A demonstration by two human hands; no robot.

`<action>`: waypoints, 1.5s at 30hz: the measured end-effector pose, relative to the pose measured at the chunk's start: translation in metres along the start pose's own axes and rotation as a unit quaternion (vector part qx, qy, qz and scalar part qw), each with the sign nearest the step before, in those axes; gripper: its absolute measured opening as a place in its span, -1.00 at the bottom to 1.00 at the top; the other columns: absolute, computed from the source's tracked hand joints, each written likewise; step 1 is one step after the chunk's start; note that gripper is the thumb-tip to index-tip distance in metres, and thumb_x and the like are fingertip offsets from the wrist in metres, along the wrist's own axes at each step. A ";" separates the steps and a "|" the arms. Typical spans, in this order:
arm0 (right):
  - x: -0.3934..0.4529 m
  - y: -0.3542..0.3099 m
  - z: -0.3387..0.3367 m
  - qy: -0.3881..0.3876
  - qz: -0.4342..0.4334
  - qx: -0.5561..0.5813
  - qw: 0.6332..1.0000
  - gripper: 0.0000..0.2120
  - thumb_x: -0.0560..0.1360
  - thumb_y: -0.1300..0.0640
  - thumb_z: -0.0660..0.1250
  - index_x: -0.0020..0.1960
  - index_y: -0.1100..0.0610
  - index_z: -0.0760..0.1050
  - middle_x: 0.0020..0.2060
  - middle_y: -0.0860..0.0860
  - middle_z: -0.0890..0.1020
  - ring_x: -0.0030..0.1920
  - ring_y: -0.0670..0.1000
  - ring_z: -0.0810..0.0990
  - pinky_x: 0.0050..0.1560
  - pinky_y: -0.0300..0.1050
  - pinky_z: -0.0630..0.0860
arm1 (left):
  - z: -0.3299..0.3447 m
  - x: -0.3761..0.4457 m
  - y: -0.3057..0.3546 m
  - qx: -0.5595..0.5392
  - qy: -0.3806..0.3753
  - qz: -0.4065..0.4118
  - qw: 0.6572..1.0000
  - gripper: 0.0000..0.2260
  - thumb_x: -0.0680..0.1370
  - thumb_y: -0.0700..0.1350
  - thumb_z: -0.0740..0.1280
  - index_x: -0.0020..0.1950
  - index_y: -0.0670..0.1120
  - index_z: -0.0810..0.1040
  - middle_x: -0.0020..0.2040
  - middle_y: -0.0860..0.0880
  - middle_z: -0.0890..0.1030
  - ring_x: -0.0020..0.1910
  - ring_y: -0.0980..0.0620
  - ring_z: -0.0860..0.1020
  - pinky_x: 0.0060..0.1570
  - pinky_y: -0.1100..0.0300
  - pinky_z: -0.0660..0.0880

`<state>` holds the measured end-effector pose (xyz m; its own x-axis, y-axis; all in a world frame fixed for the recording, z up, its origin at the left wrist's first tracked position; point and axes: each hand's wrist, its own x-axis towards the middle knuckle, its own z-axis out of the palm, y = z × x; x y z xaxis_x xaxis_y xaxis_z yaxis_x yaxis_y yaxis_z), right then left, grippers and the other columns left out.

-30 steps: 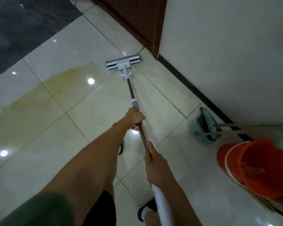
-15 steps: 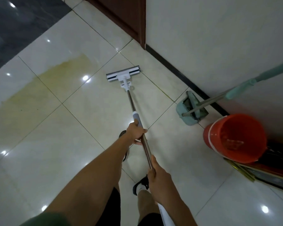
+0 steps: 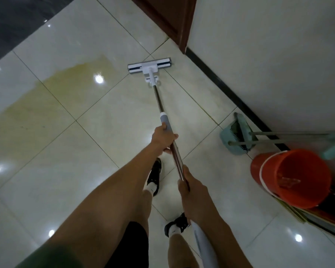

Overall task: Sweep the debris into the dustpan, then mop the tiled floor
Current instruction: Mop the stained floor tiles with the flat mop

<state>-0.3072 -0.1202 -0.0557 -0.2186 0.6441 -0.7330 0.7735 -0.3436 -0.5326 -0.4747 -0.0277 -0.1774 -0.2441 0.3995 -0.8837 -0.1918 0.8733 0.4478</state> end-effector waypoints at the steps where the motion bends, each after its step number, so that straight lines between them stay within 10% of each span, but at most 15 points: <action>1: 0.016 -0.018 0.005 0.018 -0.009 0.007 1.000 -0.57 0.67 0.00 0.15 0.53 -0.09 0.24 -0.09 -0.05 0.61 -0.27 -0.20 0.51 -0.29 -0.44 0.35 | -0.015 0.012 0.016 0.002 0.006 0.007 1.000 -0.27 0.57 -0.21 0.42 0.64 0.02 0.13 0.08 -0.30 0.64 -0.09 -0.31 0.69 -0.17 -0.21 0.67; 6: 0.082 -0.089 0.024 0.031 -0.059 0.012 0.998 -0.80 0.67 0.04 0.16 0.28 -0.09 0.33 -0.26 -0.06 0.60 -0.40 -0.23 0.55 -0.36 -0.41 0.42 | -0.072 0.058 0.082 0.012 0.030 0.032 0.999 -0.32 0.55 -0.22 0.45 0.60 -0.03 0.24 0.08 -0.27 0.64 -0.06 -0.29 0.68 -0.17 -0.20 0.67; 14: 0.063 -0.069 0.042 0.039 -0.045 -0.007 0.998 -0.56 0.66 -0.02 0.14 0.51 0.05 0.29 -0.29 -0.14 0.54 -0.41 -0.24 0.55 -0.37 -0.44 0.44 | -0.074 0.051 0.058 0.038 -0.002 0.017 0.999 -0.50 0.55 -0.21 0.45 0.46 -0.11 0.38 -0.04 -0.23 0.66 -0.15 -0.21 0.70 -0.37 0.01 0.64; 17: 0.051 -0.055 0.058 0.065 -0.035 -0.009 0.997 -0.39 0.59 -0.27 0.01 0.52 0.03 0.30 -0.11 0.03 0.64 -0.24 -0.07 0.60 -0.13 -0.15 0.59 | -0.074 0.037 0.039 0.034 -0.010 0.020 0.999 -0.42 0.55 -0.21 0.45 0.52 -0.07 0.32 -0.01 -0.22 0.64 -0.14 -0.19 0.67 -0.43 0.07 0.61; 25: -0.038 0.049 0.087 0.047 -0.035 -0.024 0.998 -0.58 0.67 -0.01 0.12 0.52 0.00 0.28 -0.35 -0.18 0.46 -0.45 -0.22 0.46 -0.49 -0.47 0.35 | -0.033 -0.035 -0.079 0.046 -0.029 0.032 0.998 -0.42 0.57 -0.19 0.42 0.54 -0.11 0.27 -0.02 -0.22 0.58 -0.22 -0.16 0.65 -0.40 0.07 0.59; 33: -0.195 0.207 0.104 -0.031 -0.012 -0.003 0.999 -0.50 0.67 0.03 0.09 0.59 -0.05 0.09 -0.07 0.10 0.64 -0.15 0.05 0.64 -0.06 -0.11 0.61 | 0.052 -0.144 -0.265 0.047 -0.017 0.026 0.998 -0.28 0.59 -0.20 0.40 0.65 0.00 0.08 0.02 -0.29 0.62 -0.25 -0.18 0.59 -0.50 0.16 0.51; 45: -0.340 0.299 0.116 -0.073 0.017 0.020 0.997 -0.49 0.68 0.03 0.10 0.60 -0.07 0.06 -0.14 -0.06 0.61 -0.23 -0.18 0.58 -0.32 -0.45 0.44 | 0.105 -0.252 -0.396 0.040 -0.020 -0.008 0.999 -0.37 0.57 -0.20 0.40 0.58 -0.02 0.22 0.07 -0.28 0.61 -0.13 -0.18 0.59 -0.20 -0.04 0.64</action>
<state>-0.0704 -0.5218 -0.0149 -0.2800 0.5263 -0.8029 0.7580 -0.3920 -0.5213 -0.2373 -0.4450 -0.1465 -0.2028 0.3954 -0.8958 -0.1182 0.8983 0.4232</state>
